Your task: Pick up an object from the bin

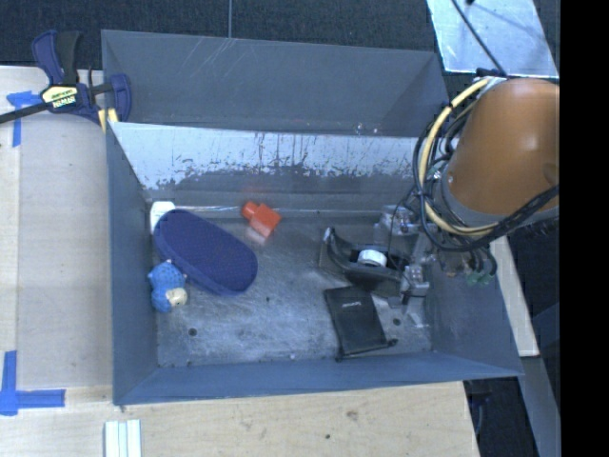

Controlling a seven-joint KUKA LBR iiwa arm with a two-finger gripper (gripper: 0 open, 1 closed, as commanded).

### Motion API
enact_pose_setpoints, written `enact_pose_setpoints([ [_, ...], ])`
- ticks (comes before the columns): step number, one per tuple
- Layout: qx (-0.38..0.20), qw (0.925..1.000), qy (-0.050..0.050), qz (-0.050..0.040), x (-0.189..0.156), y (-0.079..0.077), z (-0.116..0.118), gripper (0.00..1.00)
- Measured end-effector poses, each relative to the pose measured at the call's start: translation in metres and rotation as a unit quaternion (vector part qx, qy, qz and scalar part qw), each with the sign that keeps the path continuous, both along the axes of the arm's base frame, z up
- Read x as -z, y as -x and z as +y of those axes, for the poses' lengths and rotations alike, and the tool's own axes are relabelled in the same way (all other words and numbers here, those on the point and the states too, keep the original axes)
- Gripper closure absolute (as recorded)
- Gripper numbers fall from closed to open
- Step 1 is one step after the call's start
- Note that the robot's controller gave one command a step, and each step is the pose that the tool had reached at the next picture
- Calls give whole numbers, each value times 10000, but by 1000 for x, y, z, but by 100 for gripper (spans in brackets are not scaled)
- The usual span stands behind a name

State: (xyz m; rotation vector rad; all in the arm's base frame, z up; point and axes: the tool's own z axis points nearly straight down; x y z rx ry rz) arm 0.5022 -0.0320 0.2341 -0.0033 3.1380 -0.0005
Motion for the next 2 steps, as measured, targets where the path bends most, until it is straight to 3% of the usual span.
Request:
enact_pose_setpoints([
  [1,323,9995,-2,39,115,-17,0,0],
  [2,885,9960,-23,-149,158,-55,-44,0],
])
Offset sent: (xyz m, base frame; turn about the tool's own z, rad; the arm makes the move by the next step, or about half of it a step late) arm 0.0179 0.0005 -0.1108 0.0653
